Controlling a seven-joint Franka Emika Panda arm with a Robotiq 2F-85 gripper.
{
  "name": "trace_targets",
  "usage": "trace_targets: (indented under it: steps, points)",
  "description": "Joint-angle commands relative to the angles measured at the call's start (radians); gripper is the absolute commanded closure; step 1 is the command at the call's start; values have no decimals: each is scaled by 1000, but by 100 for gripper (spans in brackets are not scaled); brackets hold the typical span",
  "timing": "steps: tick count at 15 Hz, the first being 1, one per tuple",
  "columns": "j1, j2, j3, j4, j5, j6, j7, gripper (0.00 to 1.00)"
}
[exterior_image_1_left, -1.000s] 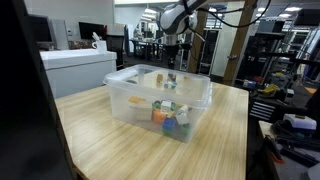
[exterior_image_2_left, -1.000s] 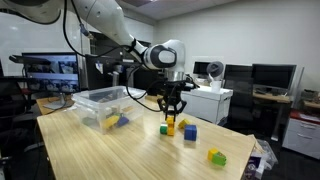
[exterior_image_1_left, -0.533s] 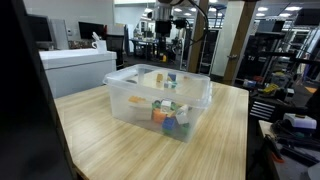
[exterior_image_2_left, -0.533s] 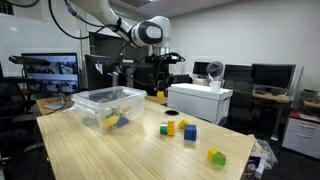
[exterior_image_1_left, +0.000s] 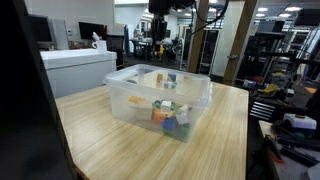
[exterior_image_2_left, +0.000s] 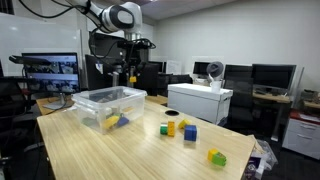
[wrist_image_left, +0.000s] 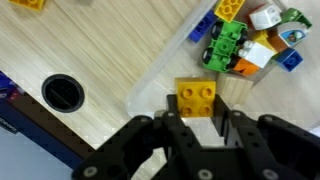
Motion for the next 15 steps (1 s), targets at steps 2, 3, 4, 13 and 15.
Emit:
trace_targets:
  steps: [2,3,4,13,15]
  points:
    - [49,-183,8,-204,81,-31,-131,39]
    - [57,-192,0,-215,103,-39,-140,38]
    - [64,-202,-9,-226,117,-48,-136,31]
    - [-8,-111,-150,-162,152,65,-151,0]
    - [-50,-70,-189,-139,157,120,-194,0]
